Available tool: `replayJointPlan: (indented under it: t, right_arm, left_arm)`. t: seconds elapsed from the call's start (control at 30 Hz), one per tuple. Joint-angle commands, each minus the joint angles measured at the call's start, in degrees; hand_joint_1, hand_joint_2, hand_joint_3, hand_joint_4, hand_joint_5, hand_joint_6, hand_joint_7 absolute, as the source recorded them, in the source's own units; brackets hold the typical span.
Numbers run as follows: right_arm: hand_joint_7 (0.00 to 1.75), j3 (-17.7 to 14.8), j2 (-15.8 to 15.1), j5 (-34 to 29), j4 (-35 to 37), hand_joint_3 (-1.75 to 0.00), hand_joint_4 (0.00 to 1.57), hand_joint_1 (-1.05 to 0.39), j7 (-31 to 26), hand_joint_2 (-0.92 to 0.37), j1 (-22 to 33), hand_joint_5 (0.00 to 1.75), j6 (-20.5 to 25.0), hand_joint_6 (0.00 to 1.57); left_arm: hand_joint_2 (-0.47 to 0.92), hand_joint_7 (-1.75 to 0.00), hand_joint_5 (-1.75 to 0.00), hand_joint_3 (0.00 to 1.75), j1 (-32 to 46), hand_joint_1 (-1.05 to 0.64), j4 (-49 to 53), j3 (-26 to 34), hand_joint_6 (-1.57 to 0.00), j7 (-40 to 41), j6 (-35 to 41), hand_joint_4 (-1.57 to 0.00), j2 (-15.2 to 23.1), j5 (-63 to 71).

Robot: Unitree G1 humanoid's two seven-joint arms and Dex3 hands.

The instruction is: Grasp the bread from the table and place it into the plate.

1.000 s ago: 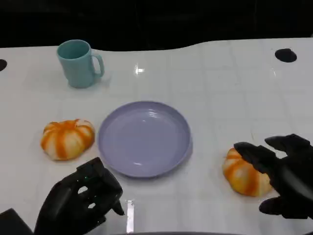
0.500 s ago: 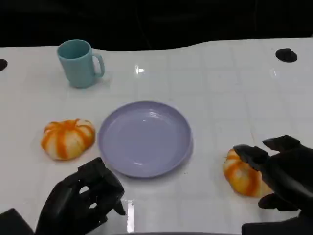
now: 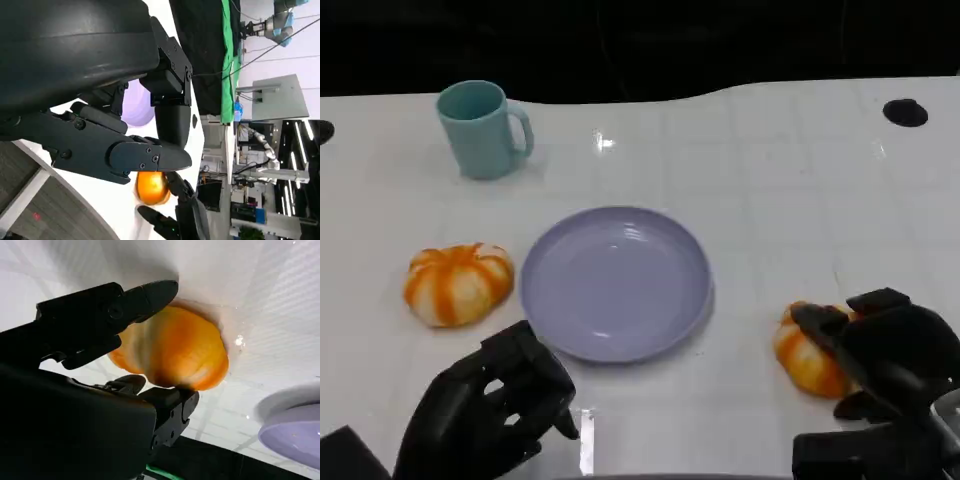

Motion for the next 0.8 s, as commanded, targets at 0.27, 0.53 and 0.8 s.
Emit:
replayJointPlan:
  t: [0.27,0.53,0.8]
  right_arm:
    - [0.2,0.0,4.1,10.3,19.9,-0.02,0.92,-0.12,-23.1,-0.91,-7.9,1.25,-10.4,1.11]
    - [1.54,1.5,3.5,11.2,30.8,-1.14,0.93,-0.11,-35.3,-0.44,-13.8,1.75,-17.3,0.82]
    - [1.64,1.9,2.9,11.3,33.1,-1.2,0.95,-0.11,-41.6,-0.37,-15.6,1.75,-19.1,0.79]
  left_arm:
    - [0.92,-1.48,-1.75,0.3,0.9,-0.57,-1.2,0.4,-0.59,0.9,-0.1,-0.63,0.3,0.4]
    - [0.92,-1.49,-1.75,0.31,1.3,-0.56,-1.6,0.3,-0.59,0.7,0.1,-0.63,0.4,0.3]
    - [0.92,-1.48,-1.75,0.31,2.4,-0.55,-1.8,0.0,-0.59,0.7,-1.3,-0.63,0.3,1.2]
